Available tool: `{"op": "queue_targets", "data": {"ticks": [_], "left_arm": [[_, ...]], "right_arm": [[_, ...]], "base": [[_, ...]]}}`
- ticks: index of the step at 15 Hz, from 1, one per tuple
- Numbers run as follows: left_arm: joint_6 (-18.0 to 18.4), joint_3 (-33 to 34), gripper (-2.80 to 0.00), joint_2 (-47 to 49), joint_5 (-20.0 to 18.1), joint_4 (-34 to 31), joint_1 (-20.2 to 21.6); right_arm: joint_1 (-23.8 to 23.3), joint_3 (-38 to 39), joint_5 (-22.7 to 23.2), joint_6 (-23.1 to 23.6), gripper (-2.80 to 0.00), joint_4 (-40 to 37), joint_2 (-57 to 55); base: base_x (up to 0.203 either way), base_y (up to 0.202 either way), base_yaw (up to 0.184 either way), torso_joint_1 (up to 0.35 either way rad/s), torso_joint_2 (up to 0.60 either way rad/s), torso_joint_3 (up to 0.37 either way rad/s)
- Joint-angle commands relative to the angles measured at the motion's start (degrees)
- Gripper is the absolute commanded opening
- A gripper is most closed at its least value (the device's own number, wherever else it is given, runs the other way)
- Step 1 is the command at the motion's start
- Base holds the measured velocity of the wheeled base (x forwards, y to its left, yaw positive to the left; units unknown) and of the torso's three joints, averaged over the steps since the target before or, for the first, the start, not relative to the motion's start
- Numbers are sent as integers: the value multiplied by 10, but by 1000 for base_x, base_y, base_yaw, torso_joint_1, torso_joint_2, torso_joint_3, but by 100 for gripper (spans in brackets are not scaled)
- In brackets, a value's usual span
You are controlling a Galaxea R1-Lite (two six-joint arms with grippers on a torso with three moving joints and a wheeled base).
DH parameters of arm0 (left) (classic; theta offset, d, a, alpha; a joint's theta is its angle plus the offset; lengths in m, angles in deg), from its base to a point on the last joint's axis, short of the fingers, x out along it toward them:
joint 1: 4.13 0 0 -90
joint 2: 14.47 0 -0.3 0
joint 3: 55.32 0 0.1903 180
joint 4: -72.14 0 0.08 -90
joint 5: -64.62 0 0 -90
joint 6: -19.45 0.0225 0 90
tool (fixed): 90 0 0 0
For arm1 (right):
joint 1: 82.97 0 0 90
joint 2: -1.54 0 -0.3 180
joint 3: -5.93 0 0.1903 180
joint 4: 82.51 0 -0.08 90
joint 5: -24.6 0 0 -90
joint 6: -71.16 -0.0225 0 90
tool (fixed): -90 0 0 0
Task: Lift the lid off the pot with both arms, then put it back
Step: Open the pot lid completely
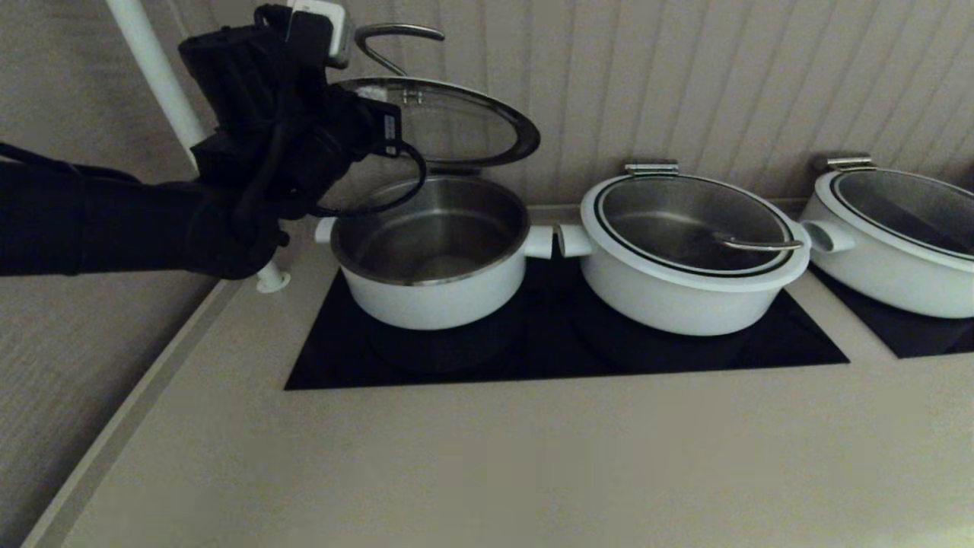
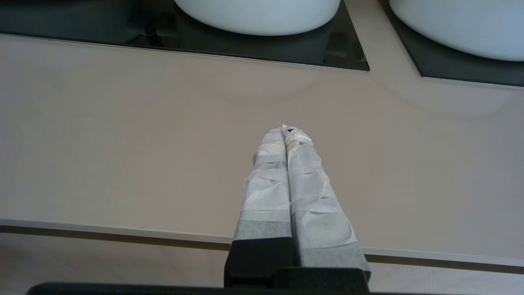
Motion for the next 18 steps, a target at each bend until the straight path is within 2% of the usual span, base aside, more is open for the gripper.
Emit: {"op": "queue_targets", "data": {"ticks": [1, 6, 10, 15, 18], "left_arm": [[1, -24, -280, 11, 1, 1, 0], [0, -52, -280, 23, 1, 4, 0], [3, -48, -280, 47, 2, 71, 0], [4, -67, -280, 65, 2, 72, 0], [4, -104, -280, 85, 2, 72, 0]], "right_arm": [[-1, 0, 0, 1, -280, 0, -1], [0, 0, 0, 1, -280, 0, -1], [0, 0, 0, 1, -280, 0, -1], [0, 0, 0, 1, -280, 0, -1], [0, 0, 0, 1, -280, 0, -1]], "base": [[0, 0, 0, 0, 0, 0], [0, 0, 0, 0, 0, 0], [0, 0, 0, 0, 0, 0], [0, 0, 0, 0, 0, 0], [0, 0, 0, 0, 0, 0]]}}
